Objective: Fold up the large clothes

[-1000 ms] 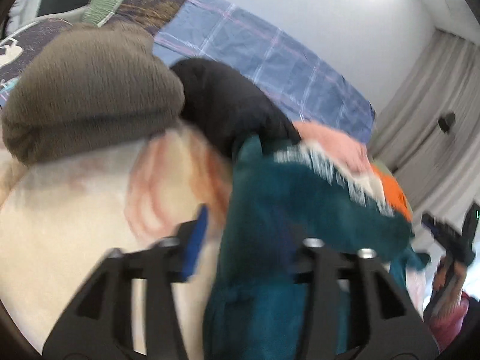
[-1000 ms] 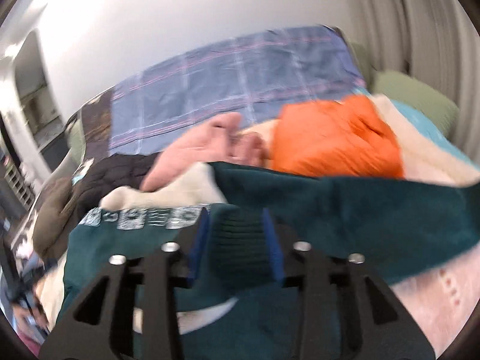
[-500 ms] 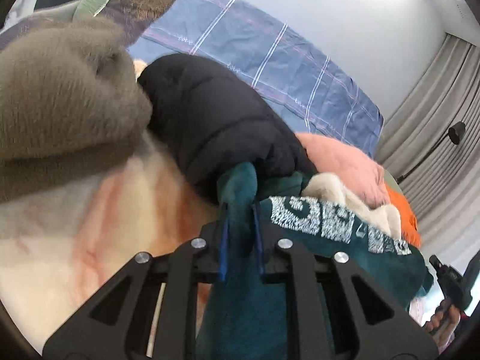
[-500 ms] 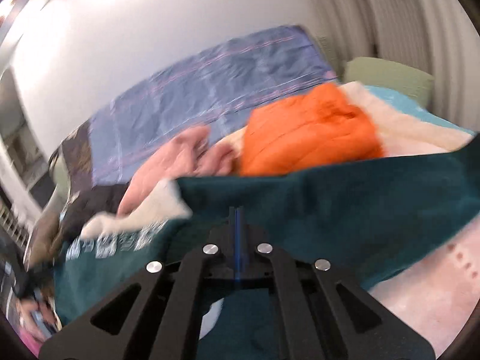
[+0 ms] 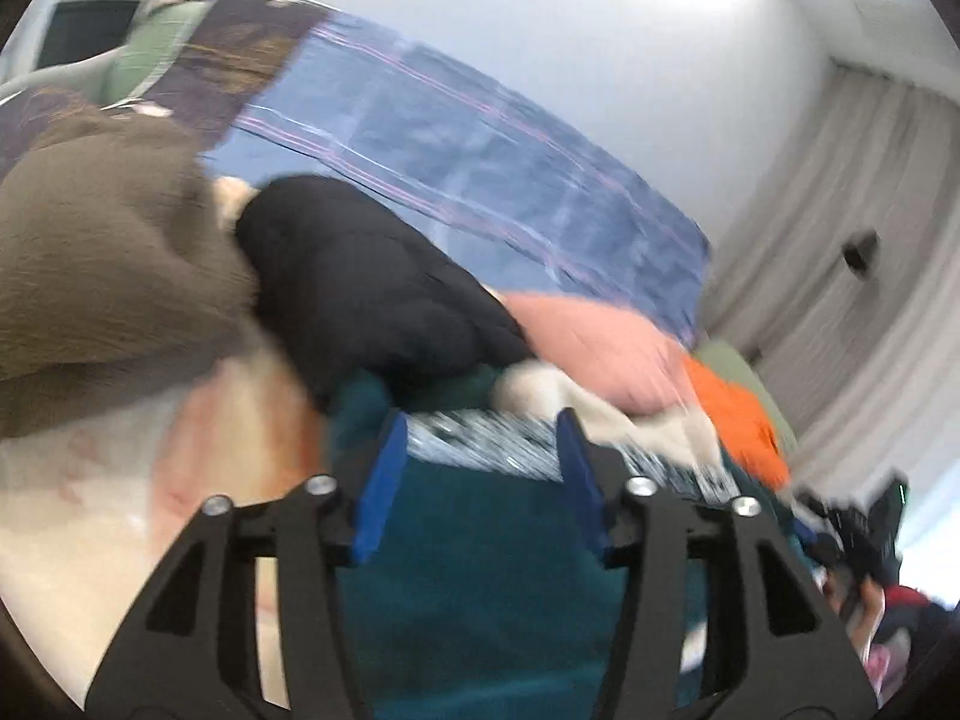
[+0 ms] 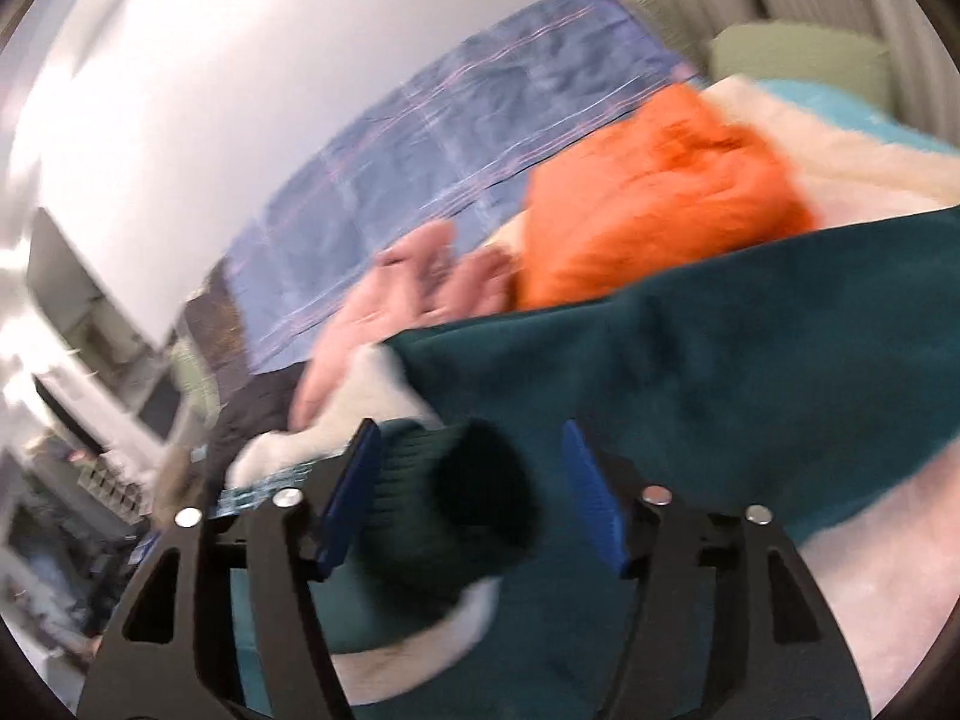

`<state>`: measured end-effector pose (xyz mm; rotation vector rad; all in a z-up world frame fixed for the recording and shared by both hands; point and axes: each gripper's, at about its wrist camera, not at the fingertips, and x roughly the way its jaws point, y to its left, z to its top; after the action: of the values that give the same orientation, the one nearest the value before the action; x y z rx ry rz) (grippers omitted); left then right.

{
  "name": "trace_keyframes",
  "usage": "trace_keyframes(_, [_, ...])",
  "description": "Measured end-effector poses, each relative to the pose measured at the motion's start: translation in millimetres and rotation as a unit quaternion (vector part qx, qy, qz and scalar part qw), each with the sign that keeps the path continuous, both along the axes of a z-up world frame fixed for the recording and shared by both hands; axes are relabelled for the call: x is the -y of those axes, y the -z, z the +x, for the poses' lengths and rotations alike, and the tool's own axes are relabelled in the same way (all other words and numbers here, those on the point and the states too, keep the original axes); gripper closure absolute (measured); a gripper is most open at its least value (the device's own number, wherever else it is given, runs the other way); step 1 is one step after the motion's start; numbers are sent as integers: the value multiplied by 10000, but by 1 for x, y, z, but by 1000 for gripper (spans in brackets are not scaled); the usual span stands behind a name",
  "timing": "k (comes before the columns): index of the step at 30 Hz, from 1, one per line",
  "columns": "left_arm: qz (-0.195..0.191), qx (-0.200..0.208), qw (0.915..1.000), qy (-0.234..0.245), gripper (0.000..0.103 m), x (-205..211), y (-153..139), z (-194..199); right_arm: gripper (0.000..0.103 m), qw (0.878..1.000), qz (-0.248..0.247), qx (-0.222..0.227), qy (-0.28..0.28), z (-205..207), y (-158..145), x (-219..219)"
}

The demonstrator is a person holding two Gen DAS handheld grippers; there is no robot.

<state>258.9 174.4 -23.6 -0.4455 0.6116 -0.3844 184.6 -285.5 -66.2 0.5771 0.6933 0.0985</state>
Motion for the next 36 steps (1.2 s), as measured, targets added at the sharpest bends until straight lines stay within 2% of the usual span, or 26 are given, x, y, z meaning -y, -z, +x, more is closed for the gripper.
trace_keyframes(1, [160, -94, 9996, 210, 46, 20, 4, 0, 94, 9997, -119, -153, -154, 6, 4, -8])
trace_keyframes(2, [363, -205, 9985, 351, 45, 36, 11, 1, 98, 9982, -412, -369, -244, 10, 8, -17])
trace_keyframes(4, [815, -396, 9949, 435, 45, 60, 28, -2, 99, 9987, -488, -120, -124, -3, -4, -21])
trace_keyframes(6, [972, -433, 9936, 384, 45, 67, 40, -9, 100, 9970, -617, 439, 134, -30, -30, -11])
trace_keyframes(7, [925, -402, 9946, 260, 45, 62, 44, -15, 100, 9965, -648, 506, 169, -36, -34, -6])
trace_keyframes(9, [719, -485, 9962, -37, 44, 38, 50, -17, 99, 9949, -965, 205, 199, -29, -26, 6])
trace_keyframes(11, [644, -706, 9953, -173, 46, 23, 59, -13, 98, 9917, -1172, -420, 325, -16, 6, 13])
trace_keyframes(12, [589, -821, 9947, -210, 53, 16, 65, -7, 94, 9889, -1197, -800, 368, -8, 24, 14])
trace_keyframes(14, [483, -1007, 9934, -248, 61, 7, 74, -4, 92, 9873, -819, -1296, 414, -6, 55, 23])
trace_keyframes(16, [699, -953, 9926, -272, 67, 10, 67, -9, 91, 9906, -648, -1050, 596, -15, 53, 27])
trace_keyframes(18, [979, -874, 9909, -305, 72, 15, 56, -13, 91, 9889, -1160, -546, 751, -26, 29, 17])
trace_keyframes(20, [1037, -609, 9925, -202, 77, 24, 37, -22, 91, 9881, -1434, 59, 561, -34, 4, -1])
trace_keyframes(22, [895, -325, 9954, 82, 77, 47, 13, -27, 88, 9922, -1159, 452, -101, -35, -11, -25])
trace_keyframes(23, [860, -272, 9957, 206, 77, 58, 6, -28, 86, 9929, -1067, 437, -302, -33, -11, -33])
trace_keyframes(24, [848, -214, 9952, 434, 77, 76, -1, -27, 82, 9929, -1000, 230, -599, -24, -4, -49])
trace_keyframes(25, [891, -192, 9939, 620, 74, 94, -4, -26, 81, 9923, -1044, 73, -667, -18, 3, -56])
trace_keyframes(26, [953, -190, 9922, 778, 72, 113, -3, -27, 81, 9895, -1207, -292, -737, -7, 23, -66])
trace_keyframes(28, [1138, -321, 9865, 1136, 62, 153, 14, -22, 81, 9831, -1493, -679, -817, 10, 64, -78])
trace_keyframes(29, [1279, -451, 9825, 1279, 59, 169, 29, -20, 81, 9808, -1715, -489, -795, 10, 77, -81])
trace_keyframes(30, [1619, -609, 9754, 1364, 55, 187, 53, -16, 81, 9794, -1815, -409, -787, 7, 80, -84])
trace_keyframes(31, [2205, -415, 9658, 1296, 54, 203, 79, -19, 81, 9809, -1730, -466, -758, 5, 76, -82])
trace_keyframes(32, [2463, -101, 9615, 1217, 54, 210, 89, -26, 81, 9828, -1612, -510, -741, 2, 76, -79])
trace_keyframes(33, [2445, -44, 9624, 1186, 54, 210, 87, -28, 81, 9843, -1516, -500, -753, 2, 77, -75])
trace_keyframes(34, [2193, -164, 9676, 1243, 54, 202, 83, -25, 81, 9852, -1439, -448, -811, 0, 79, -71])
trace_keyframes(36, [1947, -200, 9718, 1314, 54, 195, 88, -24, 80, 9864, -1349, -427, -836, 2, 78, -72])
